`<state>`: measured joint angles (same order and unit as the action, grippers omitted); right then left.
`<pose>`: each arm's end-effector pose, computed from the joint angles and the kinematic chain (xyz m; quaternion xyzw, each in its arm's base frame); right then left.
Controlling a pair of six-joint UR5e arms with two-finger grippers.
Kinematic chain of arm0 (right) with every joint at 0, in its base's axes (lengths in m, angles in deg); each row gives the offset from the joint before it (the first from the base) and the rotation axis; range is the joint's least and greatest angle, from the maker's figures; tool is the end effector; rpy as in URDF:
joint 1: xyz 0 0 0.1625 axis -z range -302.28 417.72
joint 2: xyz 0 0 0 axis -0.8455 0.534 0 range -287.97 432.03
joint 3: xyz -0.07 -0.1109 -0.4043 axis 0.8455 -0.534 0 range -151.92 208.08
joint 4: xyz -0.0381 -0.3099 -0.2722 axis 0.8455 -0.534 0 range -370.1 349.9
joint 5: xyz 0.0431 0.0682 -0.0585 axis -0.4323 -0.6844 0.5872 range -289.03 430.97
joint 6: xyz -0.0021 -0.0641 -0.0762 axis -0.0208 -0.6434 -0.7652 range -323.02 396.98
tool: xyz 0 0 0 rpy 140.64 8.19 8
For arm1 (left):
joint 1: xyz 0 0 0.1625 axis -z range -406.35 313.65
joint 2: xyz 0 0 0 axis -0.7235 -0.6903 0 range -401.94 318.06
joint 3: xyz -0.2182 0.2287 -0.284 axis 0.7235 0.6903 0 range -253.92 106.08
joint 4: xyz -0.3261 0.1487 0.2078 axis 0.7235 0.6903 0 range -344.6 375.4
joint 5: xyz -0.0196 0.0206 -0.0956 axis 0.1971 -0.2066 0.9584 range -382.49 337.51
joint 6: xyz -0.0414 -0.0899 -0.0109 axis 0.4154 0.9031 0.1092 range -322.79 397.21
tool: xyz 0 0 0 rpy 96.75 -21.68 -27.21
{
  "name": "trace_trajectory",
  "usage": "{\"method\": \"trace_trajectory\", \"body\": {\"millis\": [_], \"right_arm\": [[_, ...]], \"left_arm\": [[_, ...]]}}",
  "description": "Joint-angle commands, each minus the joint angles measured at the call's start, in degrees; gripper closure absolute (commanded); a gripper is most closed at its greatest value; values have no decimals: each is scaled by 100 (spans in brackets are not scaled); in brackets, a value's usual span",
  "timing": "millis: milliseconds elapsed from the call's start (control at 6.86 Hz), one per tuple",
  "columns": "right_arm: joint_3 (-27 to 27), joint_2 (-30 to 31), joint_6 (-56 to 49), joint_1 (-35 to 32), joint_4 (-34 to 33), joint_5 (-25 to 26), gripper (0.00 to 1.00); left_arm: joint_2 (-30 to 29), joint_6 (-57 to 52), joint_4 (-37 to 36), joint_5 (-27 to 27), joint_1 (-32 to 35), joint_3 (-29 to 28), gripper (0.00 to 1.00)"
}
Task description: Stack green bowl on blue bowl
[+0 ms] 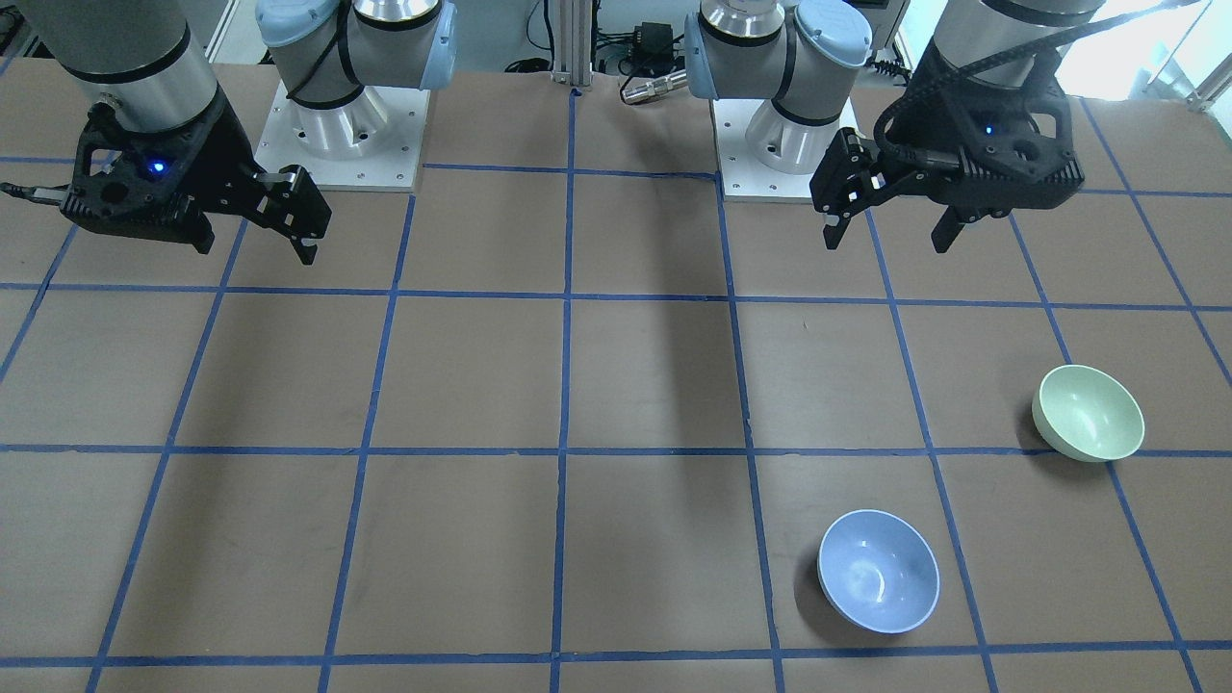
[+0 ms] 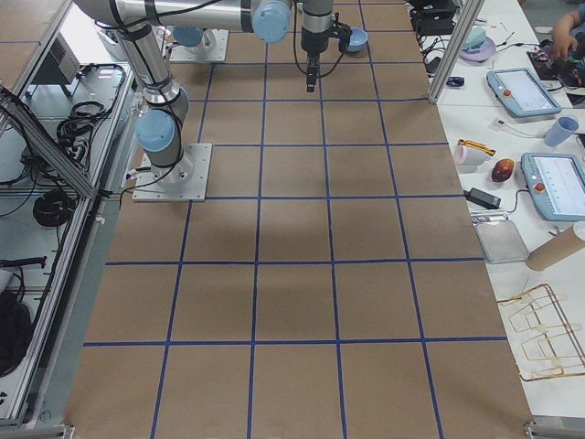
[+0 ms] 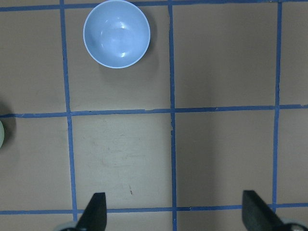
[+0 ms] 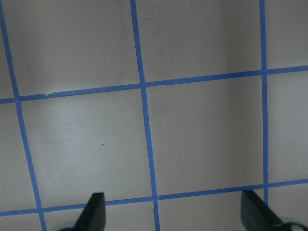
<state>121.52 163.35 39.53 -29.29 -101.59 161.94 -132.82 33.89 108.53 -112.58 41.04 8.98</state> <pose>0.1065 -0.4869 0.4722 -0.0482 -0.9988 -0.0054 0.0084 -0.1100 -0.5070 0.5358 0.0061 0.9996 -0.0268 0.0022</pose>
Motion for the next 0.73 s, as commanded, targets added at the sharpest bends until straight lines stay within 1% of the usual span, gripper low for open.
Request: {"method": "trace_trajectory", "body": {"millis": [0,146,292,583], "right_arm": [[-1,0,0,0,0,0,0],[-1,0,0,0,0,0,0],[-1,0,0,0,0,0,0],[-1,0,0,0,0,0,0]], "left_arm": [[-8,-2,-6,-9,-38,6,0],[-17,-2,46,-9,-108,23,0],[-87,-98,47,9,-404,41,0],[-148,-851,30,88,-1255,242,0]]}}
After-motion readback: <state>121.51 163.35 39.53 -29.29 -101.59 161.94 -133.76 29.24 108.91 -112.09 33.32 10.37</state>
